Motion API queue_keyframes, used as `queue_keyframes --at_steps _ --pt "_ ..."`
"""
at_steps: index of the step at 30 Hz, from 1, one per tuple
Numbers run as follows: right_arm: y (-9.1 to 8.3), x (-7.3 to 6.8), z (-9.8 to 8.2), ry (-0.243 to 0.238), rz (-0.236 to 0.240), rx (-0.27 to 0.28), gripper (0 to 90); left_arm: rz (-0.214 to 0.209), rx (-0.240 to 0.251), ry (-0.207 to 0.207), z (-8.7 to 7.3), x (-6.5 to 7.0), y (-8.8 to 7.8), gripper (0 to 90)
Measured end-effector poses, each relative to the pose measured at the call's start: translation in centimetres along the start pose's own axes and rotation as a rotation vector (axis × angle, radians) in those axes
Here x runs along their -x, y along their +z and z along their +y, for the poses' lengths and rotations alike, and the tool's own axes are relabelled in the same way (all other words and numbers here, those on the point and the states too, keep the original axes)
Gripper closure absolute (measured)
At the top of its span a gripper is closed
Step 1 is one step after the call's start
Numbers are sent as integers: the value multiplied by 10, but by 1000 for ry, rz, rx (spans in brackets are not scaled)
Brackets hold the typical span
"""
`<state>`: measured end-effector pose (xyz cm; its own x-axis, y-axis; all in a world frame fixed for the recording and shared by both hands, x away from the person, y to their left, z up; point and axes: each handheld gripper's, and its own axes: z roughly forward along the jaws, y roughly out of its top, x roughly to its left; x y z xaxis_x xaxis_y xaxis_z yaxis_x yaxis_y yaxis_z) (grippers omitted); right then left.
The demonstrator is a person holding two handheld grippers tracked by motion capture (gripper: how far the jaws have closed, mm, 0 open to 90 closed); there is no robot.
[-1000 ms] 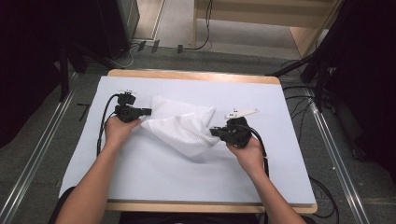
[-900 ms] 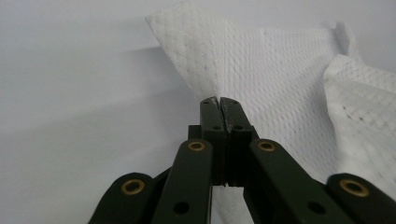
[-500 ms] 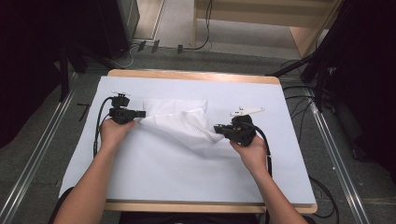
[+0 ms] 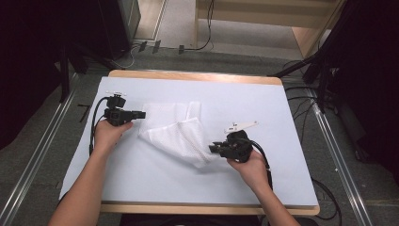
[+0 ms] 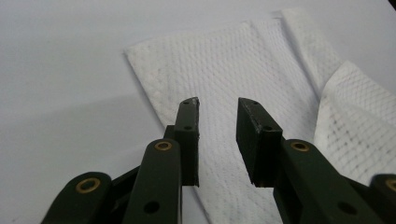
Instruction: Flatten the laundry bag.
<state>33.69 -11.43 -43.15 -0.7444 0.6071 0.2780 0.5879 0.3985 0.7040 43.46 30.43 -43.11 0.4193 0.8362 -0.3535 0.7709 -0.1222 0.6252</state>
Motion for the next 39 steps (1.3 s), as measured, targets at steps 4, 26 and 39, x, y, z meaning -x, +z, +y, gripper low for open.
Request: queue_keyframes --at_steps 4,26,39 --pt "-7 1 2 2 -7 29 708 -5 -4 2 0 1 2 697" --pt "63 65 36 43 -39 -53 900 -4 -22 24 -5 7 -3 689" --pt "77 46 43 3 108 -49 900 6 -26 31 -10 7 -8 686"
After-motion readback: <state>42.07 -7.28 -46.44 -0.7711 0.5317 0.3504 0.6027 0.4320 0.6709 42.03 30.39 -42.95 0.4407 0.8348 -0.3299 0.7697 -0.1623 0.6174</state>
